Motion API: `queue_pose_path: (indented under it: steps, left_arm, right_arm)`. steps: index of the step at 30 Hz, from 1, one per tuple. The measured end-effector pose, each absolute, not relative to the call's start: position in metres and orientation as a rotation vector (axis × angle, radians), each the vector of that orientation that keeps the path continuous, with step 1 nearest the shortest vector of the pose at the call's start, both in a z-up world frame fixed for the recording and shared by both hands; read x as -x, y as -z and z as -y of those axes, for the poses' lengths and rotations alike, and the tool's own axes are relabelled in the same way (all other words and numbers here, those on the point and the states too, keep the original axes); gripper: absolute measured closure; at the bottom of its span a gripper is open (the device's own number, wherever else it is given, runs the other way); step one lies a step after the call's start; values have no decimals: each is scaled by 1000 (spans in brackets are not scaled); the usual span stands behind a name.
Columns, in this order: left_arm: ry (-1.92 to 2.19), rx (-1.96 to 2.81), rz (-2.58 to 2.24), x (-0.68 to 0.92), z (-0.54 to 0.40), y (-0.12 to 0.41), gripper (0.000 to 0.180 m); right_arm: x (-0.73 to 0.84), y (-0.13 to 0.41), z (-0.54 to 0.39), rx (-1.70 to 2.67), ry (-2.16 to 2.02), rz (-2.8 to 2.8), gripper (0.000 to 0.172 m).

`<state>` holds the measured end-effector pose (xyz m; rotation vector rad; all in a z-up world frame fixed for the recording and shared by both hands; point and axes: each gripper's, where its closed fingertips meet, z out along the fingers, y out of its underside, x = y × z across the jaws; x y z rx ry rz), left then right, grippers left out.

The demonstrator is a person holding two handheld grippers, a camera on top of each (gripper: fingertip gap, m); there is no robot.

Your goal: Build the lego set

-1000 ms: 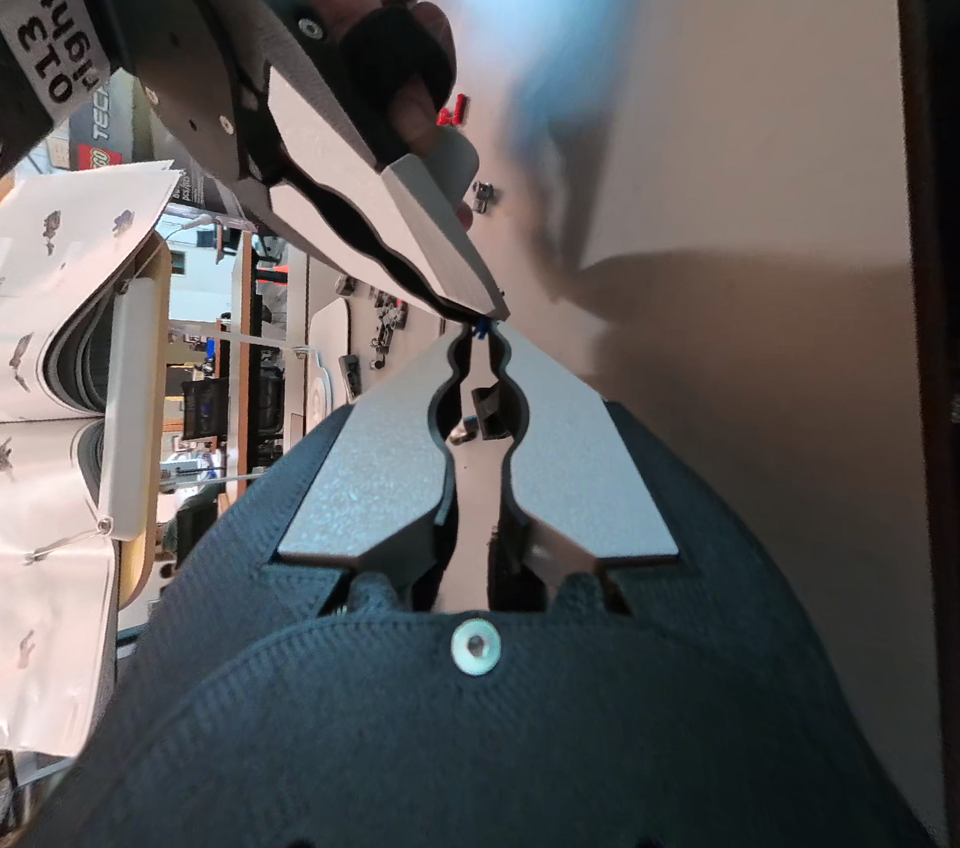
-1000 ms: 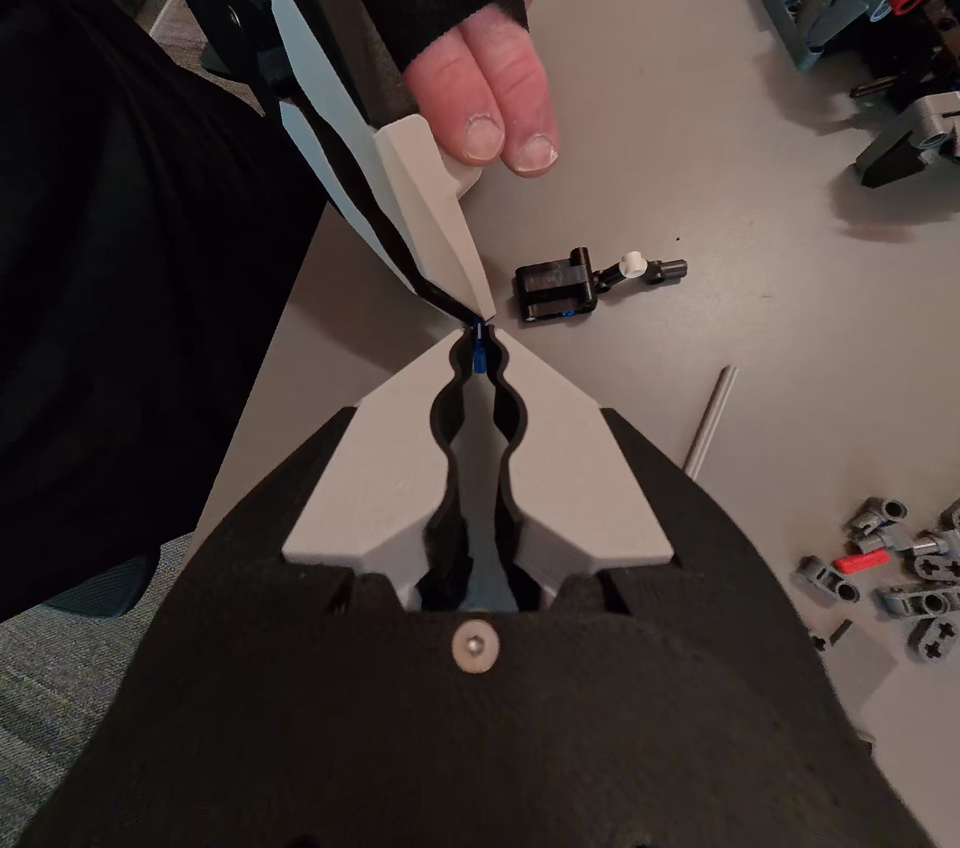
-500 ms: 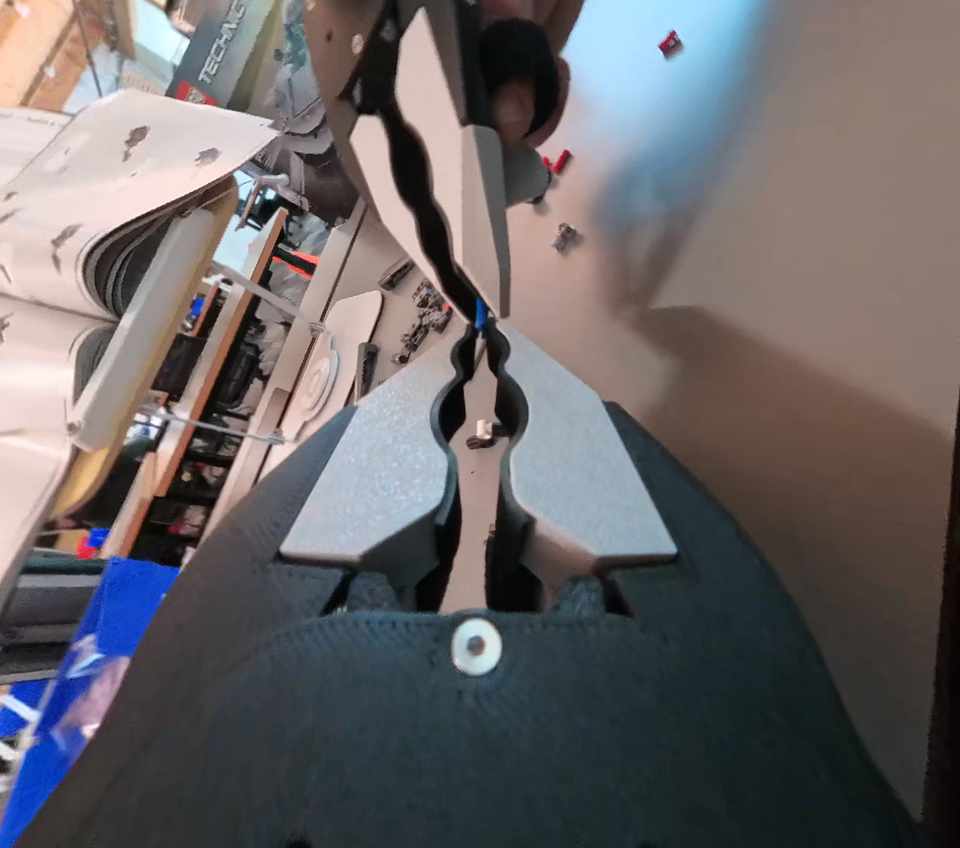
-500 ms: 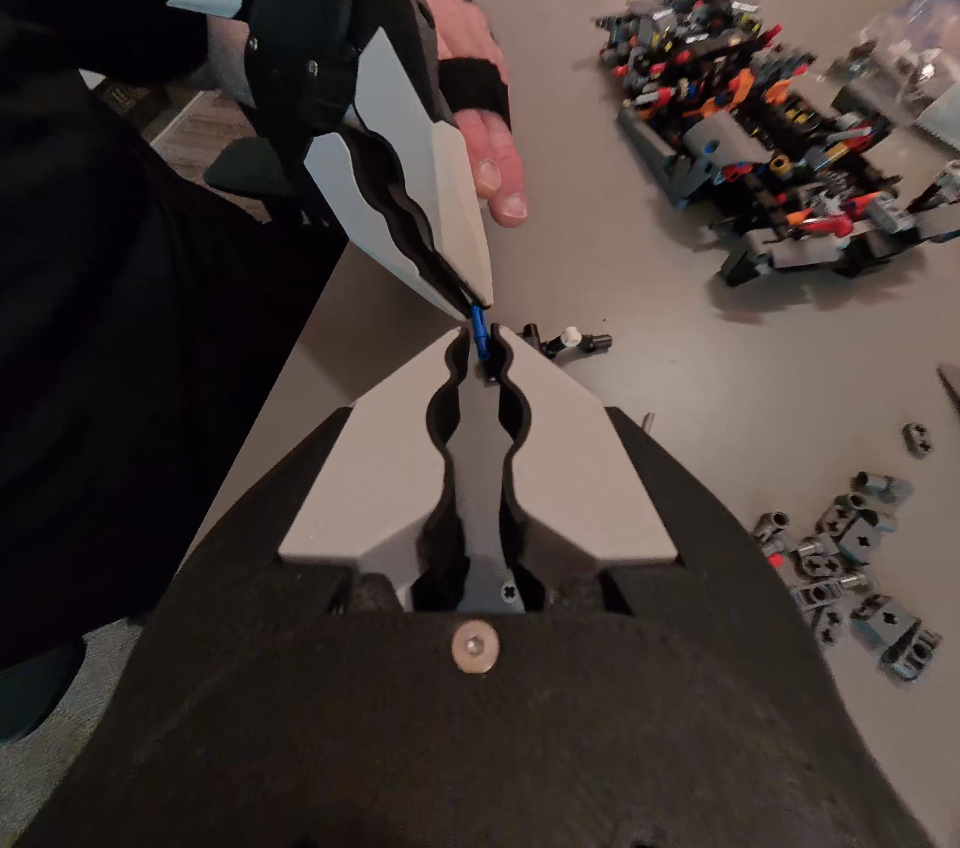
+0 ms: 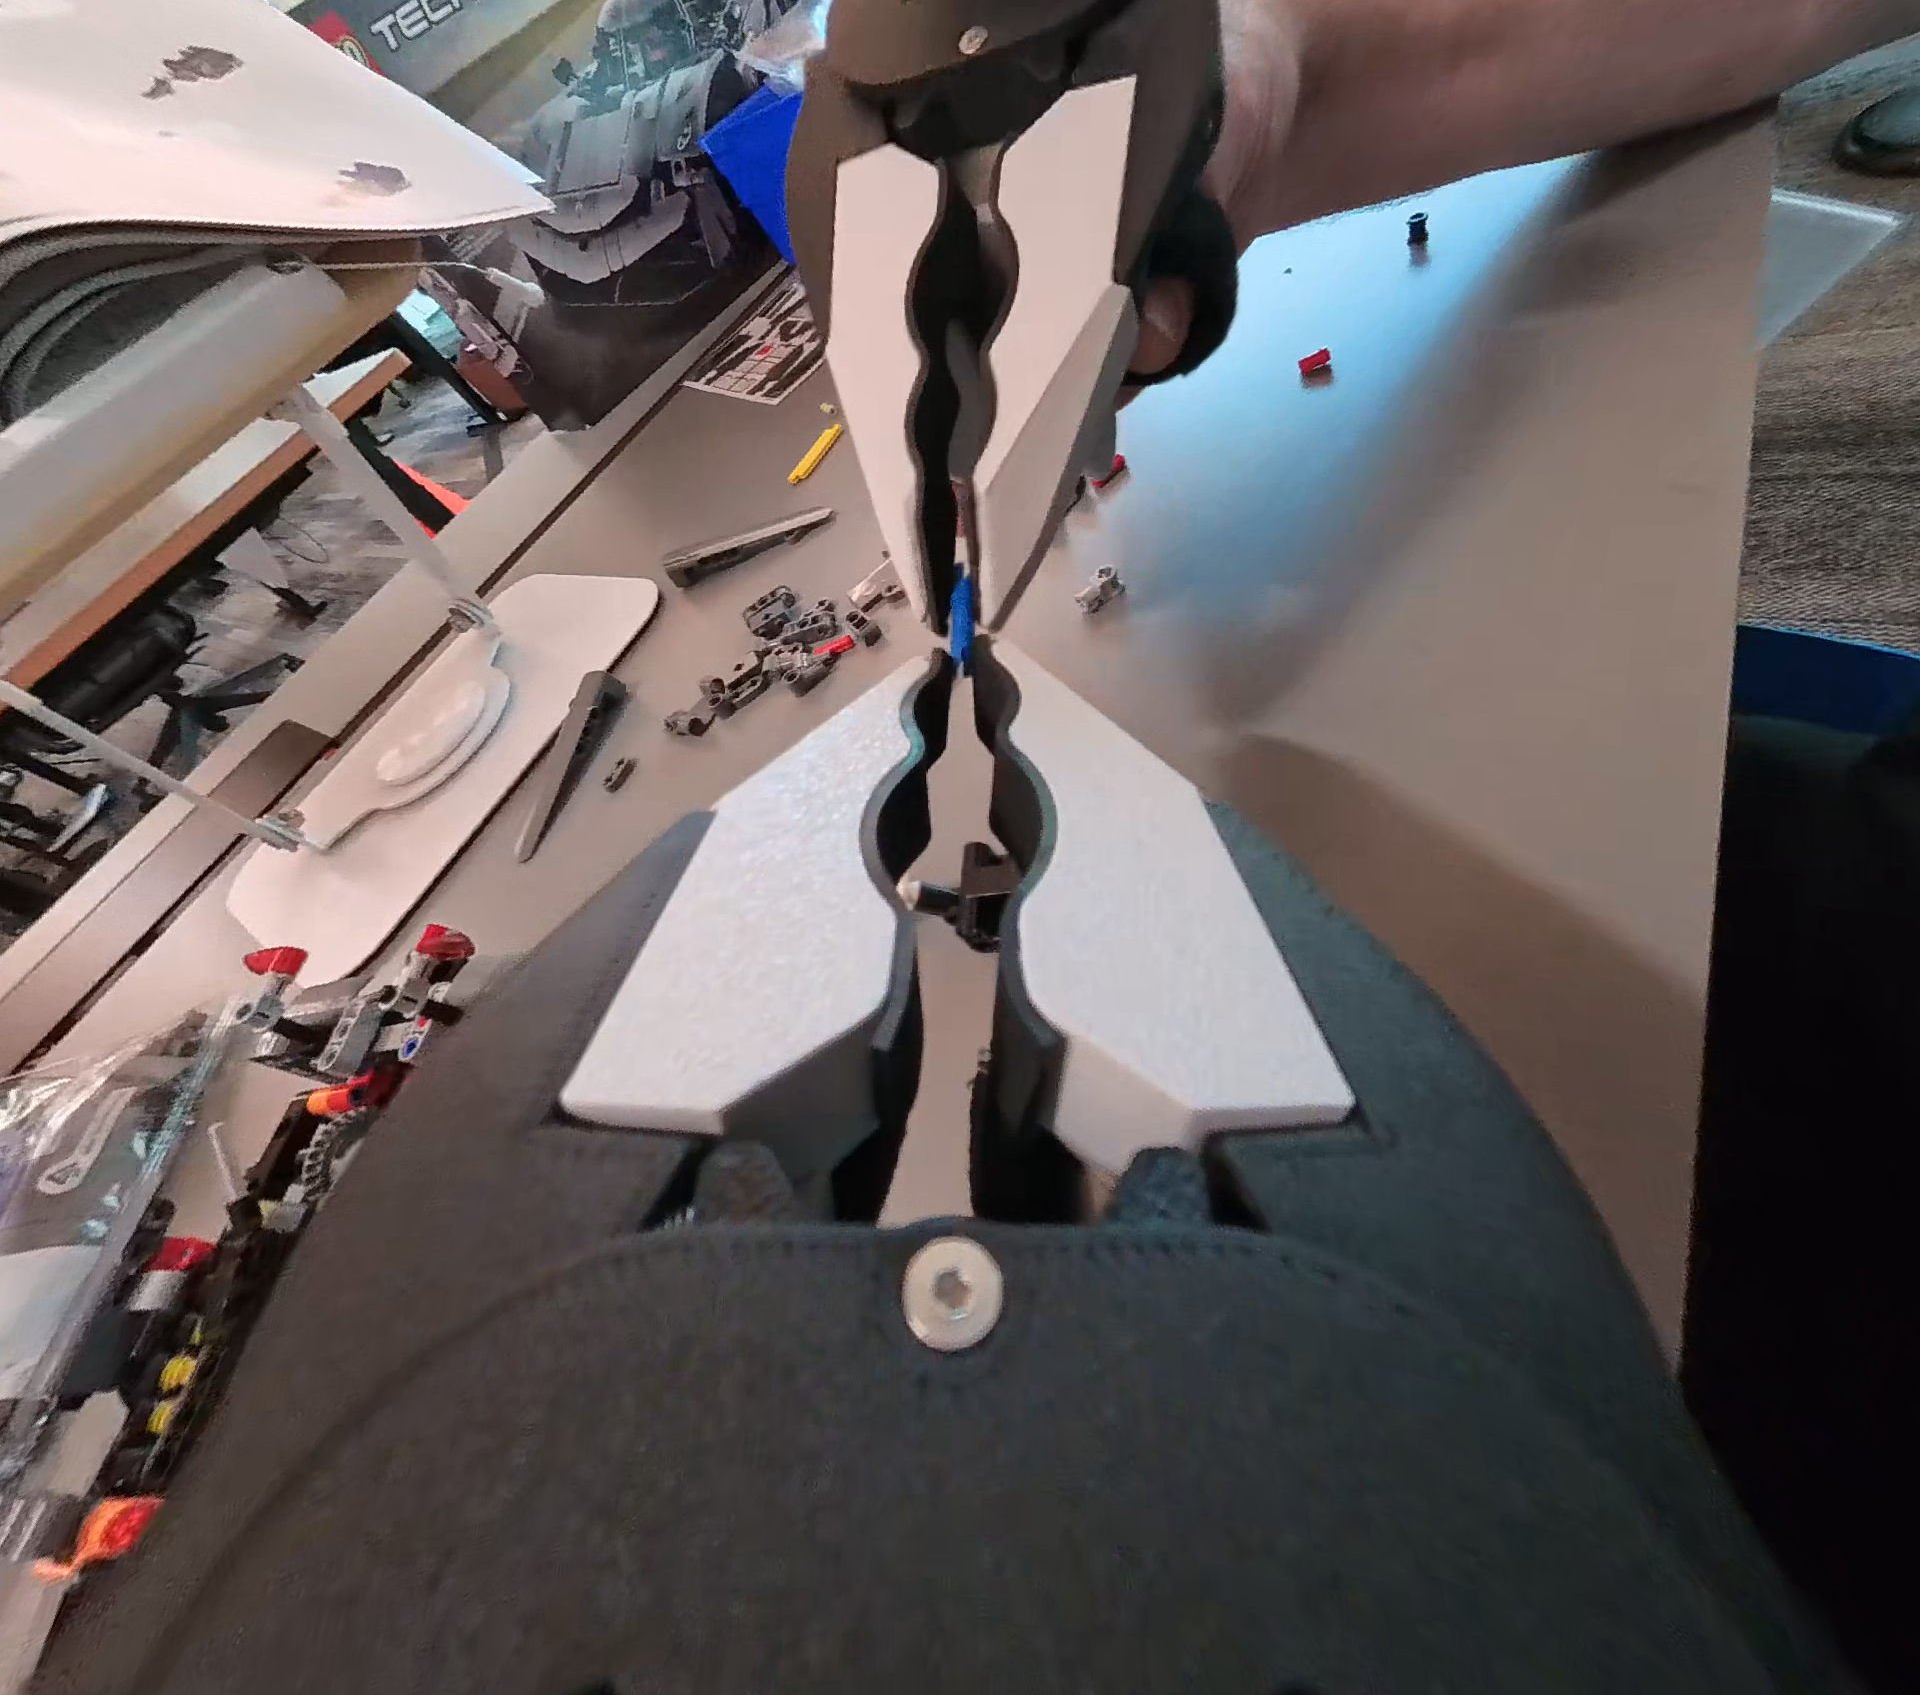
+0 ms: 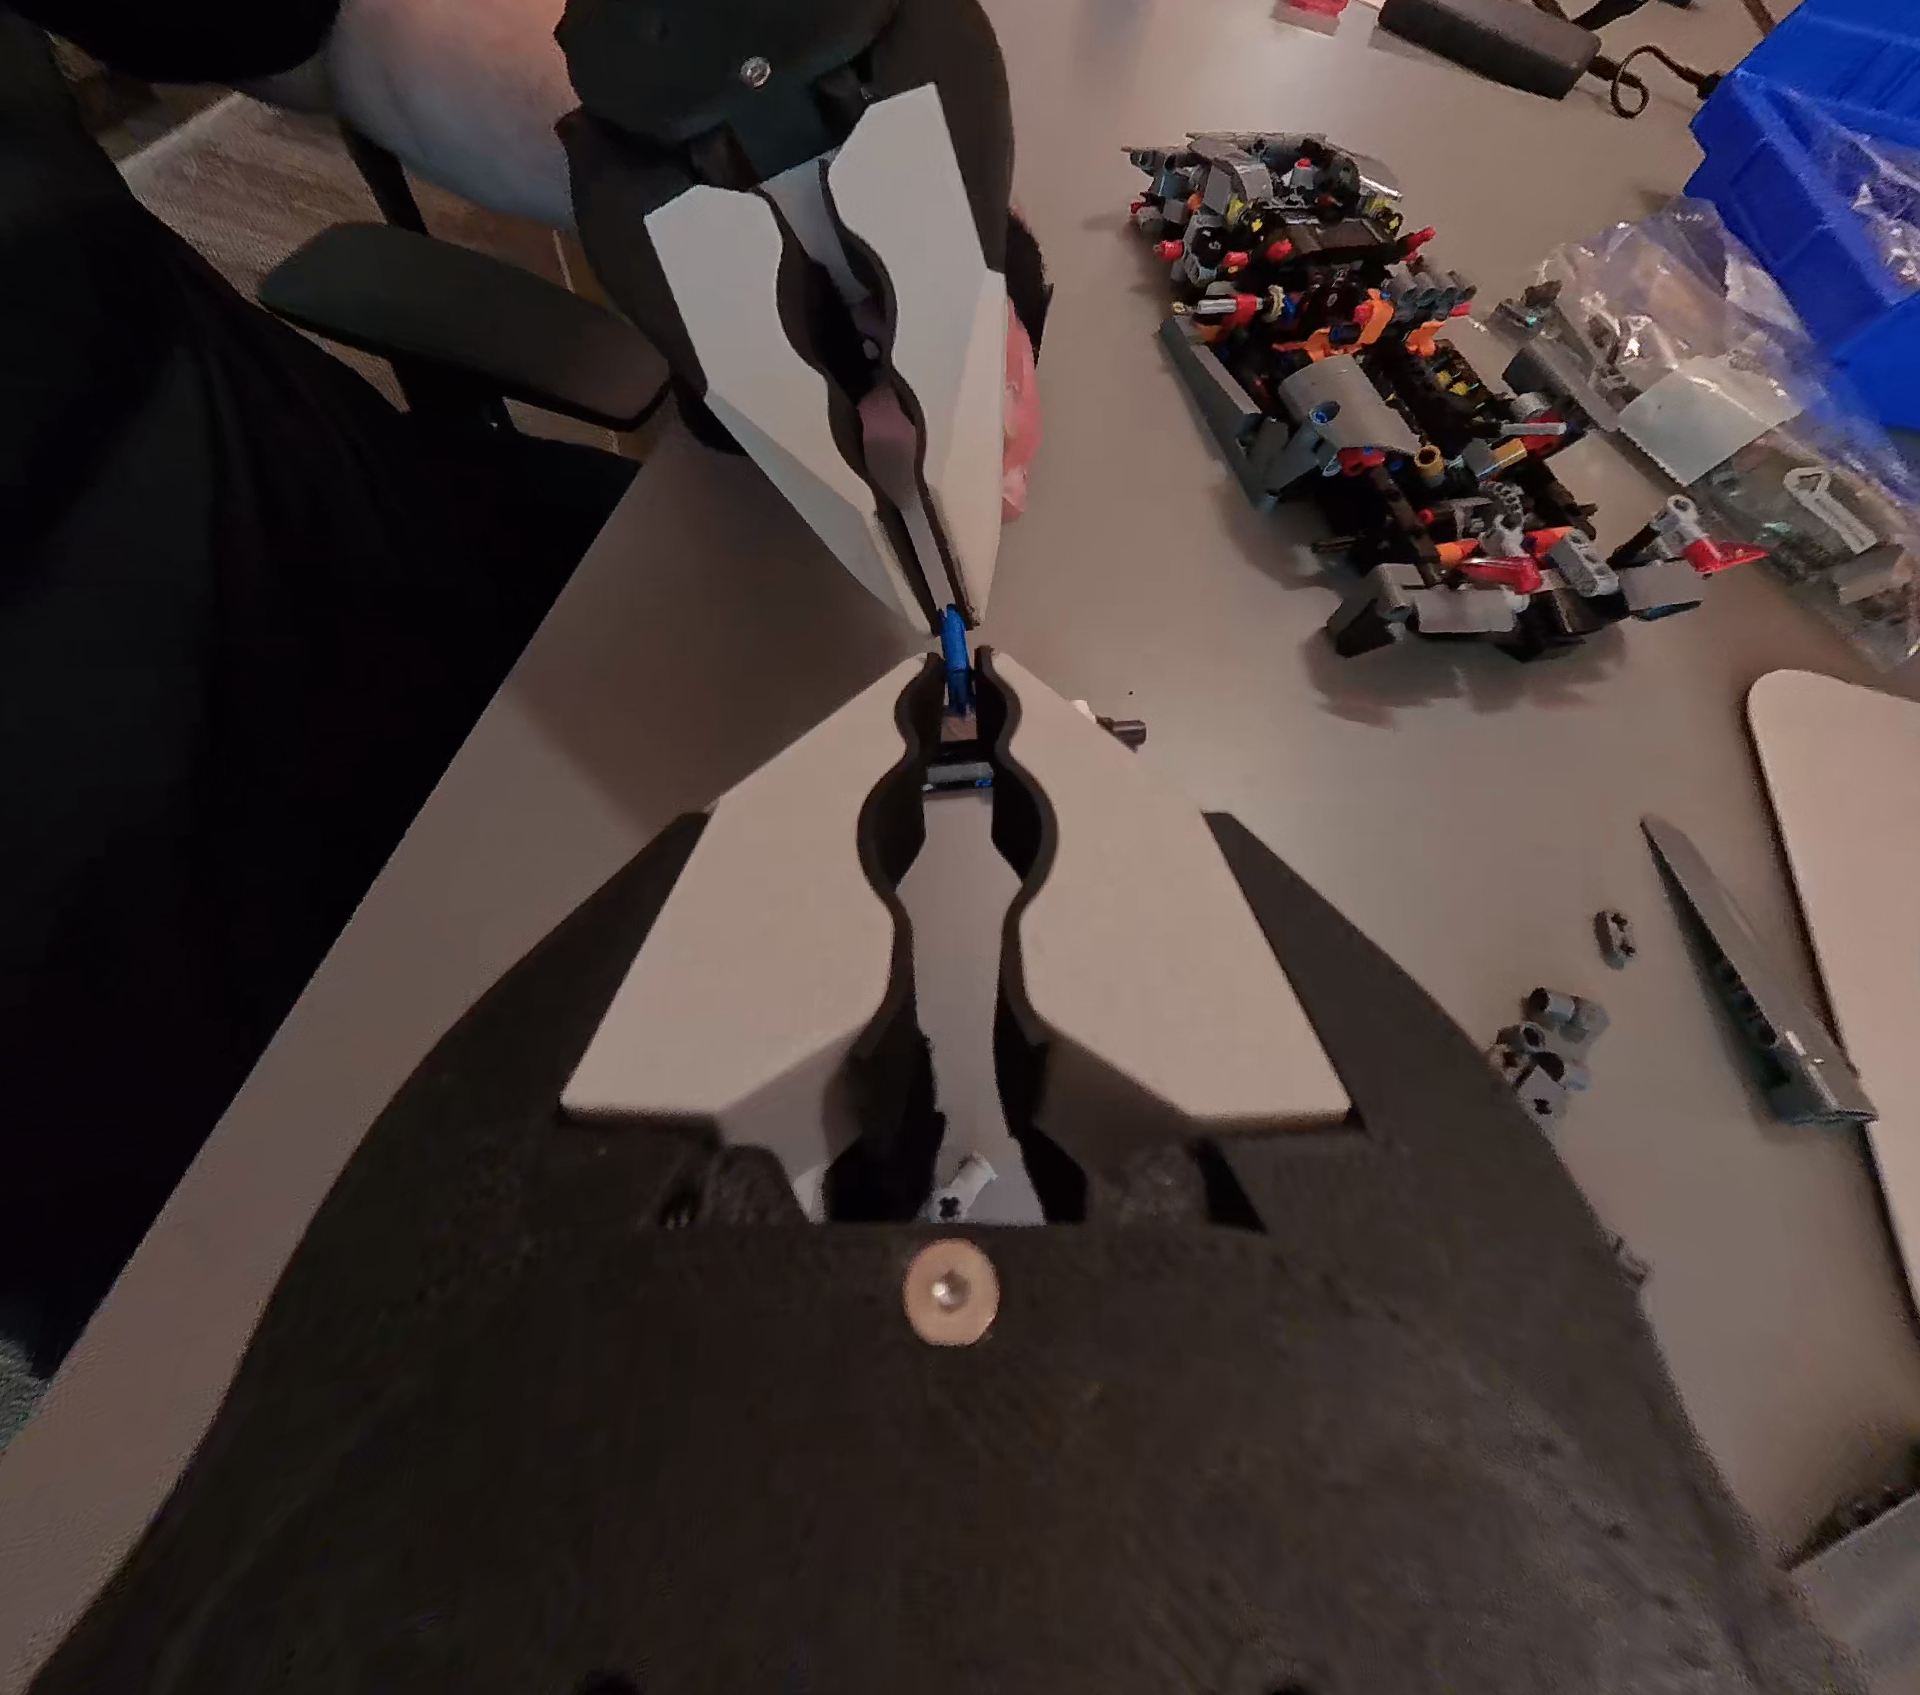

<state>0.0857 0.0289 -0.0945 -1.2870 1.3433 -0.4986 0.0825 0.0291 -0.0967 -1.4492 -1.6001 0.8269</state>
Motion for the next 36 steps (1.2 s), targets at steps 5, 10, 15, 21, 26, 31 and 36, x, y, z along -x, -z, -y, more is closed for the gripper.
queue_pose_path:
  steps: [5,10,15,21,26,31,36]
  left_arm:
    - [539,1309,-1354,-86,-28,98,178]
    - [425,1342,-1387,-81,-35,104,162]
    - [312,1424,-1523,-73,-34,129,150]
    - [262,1530,-1634,-70,-38,159,142]
    - [227,1549,-1671,-70,-41,165,149]
    - [226,1550,-1681,-70,-42,166,150]
    - [234,1544,-1696,-70,-43,166,151]
  right_arm:
    - [-82,99,-28,1424,-770,1632,170]
    - [-86,116,-36,1506,-683,1668,169]
    - [-86,140,-35,1591,-623,1734,169]
    - [-80,156,-34,1617,-590,1775,169]
    - [-78,161,-36,1622,-566,1787,169]
    - [-76,162,-36,1622,-567,1788,169]
    - [-76,162,-37,1623,-587,1780,169]
